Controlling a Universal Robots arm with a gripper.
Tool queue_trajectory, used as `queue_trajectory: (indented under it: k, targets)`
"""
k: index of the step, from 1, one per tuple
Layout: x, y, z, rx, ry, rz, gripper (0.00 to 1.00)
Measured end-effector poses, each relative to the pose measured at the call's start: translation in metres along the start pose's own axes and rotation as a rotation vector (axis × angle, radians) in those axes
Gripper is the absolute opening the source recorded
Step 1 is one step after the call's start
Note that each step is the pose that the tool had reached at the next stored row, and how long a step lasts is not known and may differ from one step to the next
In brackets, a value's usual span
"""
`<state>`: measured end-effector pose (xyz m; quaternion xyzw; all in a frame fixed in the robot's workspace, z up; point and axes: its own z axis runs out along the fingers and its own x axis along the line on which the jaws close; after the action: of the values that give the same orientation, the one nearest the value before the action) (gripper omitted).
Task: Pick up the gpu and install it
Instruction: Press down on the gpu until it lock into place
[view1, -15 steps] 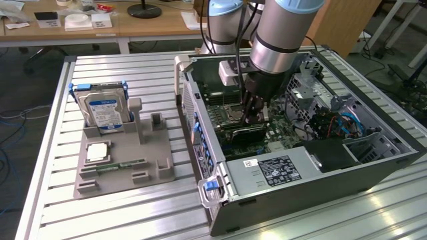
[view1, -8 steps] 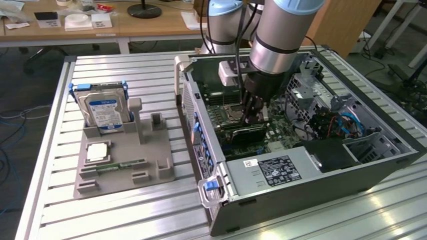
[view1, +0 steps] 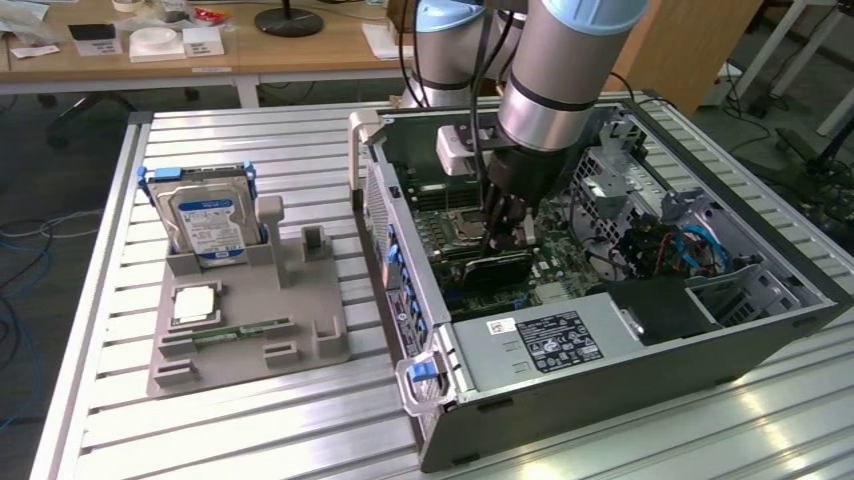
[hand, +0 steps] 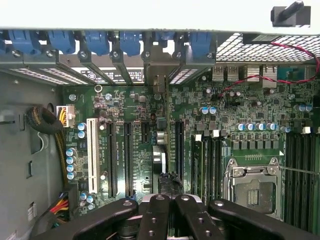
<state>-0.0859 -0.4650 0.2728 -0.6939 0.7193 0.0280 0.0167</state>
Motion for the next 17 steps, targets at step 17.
queue_trajectory:
  k: [17]
  targets:
    - [-0.0022, 0.0000, 0.0057, 0.0002, 0.0001, 0.004, 0.11]
